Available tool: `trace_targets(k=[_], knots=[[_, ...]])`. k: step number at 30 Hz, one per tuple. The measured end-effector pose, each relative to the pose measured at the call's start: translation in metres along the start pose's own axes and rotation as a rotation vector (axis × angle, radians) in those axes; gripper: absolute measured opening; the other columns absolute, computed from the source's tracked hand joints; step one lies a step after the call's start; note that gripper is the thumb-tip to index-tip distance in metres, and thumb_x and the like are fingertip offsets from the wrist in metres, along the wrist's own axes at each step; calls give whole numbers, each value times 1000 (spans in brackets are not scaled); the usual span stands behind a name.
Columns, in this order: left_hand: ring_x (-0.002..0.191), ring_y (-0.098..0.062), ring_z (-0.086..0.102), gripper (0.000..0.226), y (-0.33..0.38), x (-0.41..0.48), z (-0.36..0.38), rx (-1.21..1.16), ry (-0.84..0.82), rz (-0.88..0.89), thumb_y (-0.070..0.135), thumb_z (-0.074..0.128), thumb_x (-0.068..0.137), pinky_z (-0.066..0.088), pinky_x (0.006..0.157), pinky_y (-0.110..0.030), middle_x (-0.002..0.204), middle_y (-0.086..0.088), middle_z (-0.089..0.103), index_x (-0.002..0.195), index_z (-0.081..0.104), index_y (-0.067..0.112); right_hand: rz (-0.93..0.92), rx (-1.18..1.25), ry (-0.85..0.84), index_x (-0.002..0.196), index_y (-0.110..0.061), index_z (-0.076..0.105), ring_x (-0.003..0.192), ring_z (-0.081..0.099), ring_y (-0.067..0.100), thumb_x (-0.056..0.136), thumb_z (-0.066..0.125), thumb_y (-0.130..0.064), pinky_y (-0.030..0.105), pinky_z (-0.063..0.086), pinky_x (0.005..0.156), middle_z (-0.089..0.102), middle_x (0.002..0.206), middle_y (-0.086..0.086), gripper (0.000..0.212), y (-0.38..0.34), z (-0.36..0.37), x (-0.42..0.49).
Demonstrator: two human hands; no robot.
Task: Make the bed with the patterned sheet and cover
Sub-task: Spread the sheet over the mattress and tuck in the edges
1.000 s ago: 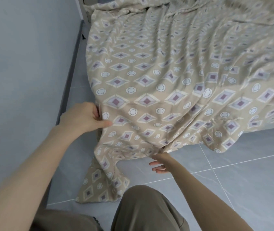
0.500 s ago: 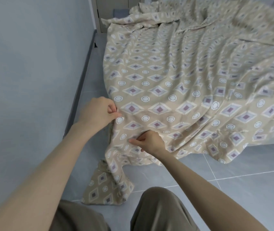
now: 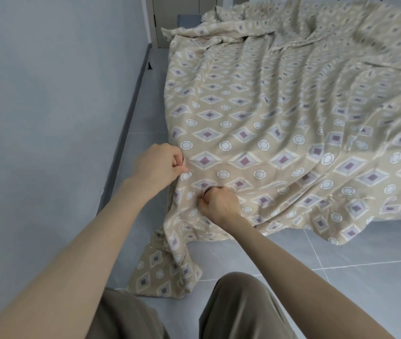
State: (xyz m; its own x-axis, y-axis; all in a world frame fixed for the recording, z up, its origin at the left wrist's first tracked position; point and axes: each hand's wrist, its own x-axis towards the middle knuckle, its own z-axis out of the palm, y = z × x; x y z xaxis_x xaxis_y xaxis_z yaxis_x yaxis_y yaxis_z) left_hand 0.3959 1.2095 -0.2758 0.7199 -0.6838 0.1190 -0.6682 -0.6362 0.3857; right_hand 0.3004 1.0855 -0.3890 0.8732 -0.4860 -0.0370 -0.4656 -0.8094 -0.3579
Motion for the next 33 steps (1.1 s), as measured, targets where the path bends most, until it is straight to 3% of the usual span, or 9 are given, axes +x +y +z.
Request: trace_targets(k=[6, 10, 12, 15, 18, 21, 25, 30, 33], knots=[[94, -11, 62, 19, -19, -6, -1, -116, -159, -91, 35, 74, 78, 46, 78, -26, 96, 6, 70, 88, 63, 22, -49, -51, -142, 80, -18, 70, 103, 59, 26, 94, 36, -52, 32, 48, 77, 68, 105, 0, 50, 6, -1, -12], [102, -15, 60, 45, -43, -14, 4, -19, -340, -191, 23, 80, 73, 44, 79, -24, 116, 1, 64, 113, 61, 19, -181, -129, -58, 81, -20, 69, 97, 61, 25, 92, 43, -35, 27, 41, 67, 68, 96, -1, 32, -5, -32, -16], [113, -19, 57, 67, -52, -18, 17, 31, -526, -256, 24, 83, 70, 46, 91, -28, 128, -2, 57, 129, 51, 17, -225, -140, -34, 82, -20, 68, 90, 62, 26, 86, 44, -28, 29, 46, 67, 69, 88, -2, 25, -18, -54, -16], [129, -23, 46, 96, -60, -23, 42, 74, -772, -312, 36, 83, 68, 40, 106, -36, 146, -5, 41, 146, 31, 15, -343, -118, 91, 86, -23, 66, 86, 63, 26, 84, 47, -29, 30, 48, 70, 69, 85, -3, 20, -40, -89, -18], [129, -23, 46, 99, -58, -26, 63, 76, -848, -303, 51, 77, 70, 42, 104, -35, 147, -3, 40, 147, 29, 13, -443, -95, 217, 87, -24, 64, 84, 61, 21, 84, 50, -28, 27, 40, 63, 67, 81, -6, 15, -59, -114, -13], [111, -21, 59, 79, -56, -25, 77, 48, -821, -327, 52, 68, 77, 50, 87, -29, 132, -4, 54, 139, 40, 12, -625, -76, 249, 88, -26, 68, 94, 50, 21, 78, 48, -28, 29, 44, 70, 61, 95, -6, 23, -62, -122, 0], [62, -12, 58, 37, -63, -20, 78, 111, -723, -338, 28, 51, 92, 43, 50, -21, 82, -4, 60, 120, 57, 4, -591, -355, -79, 115, -43, 60, 122, 26, 26, 79, 61, -34, 37, 24, 103, 27, 147, -5, 38, -59, -121, 13], [113, -28, 58, 31, -65, -14, 64, 392, -469, -262, 6, 43, 93, 47, 88, -34, 122, -11, 59, 123, 53, 6, -617, -422, -5, 105, -42, 66, 122, 26, 25, 79, 66, -41, 39, 20, 100, 24, 151, -11, 26, -58, -111, 20], [108, -35, 58, 28, -64, -4, 35, 342, -112, -234, 2, 38, 93, 46, 82, -39, 116, -16, 60, 119, 47, 7, -596, -329, 17, 92, -38, 70, 117, 26, 22, 80, 66, -43, 36, 18, 95, 32, 146, -14, 13, -59, -106, 26]])
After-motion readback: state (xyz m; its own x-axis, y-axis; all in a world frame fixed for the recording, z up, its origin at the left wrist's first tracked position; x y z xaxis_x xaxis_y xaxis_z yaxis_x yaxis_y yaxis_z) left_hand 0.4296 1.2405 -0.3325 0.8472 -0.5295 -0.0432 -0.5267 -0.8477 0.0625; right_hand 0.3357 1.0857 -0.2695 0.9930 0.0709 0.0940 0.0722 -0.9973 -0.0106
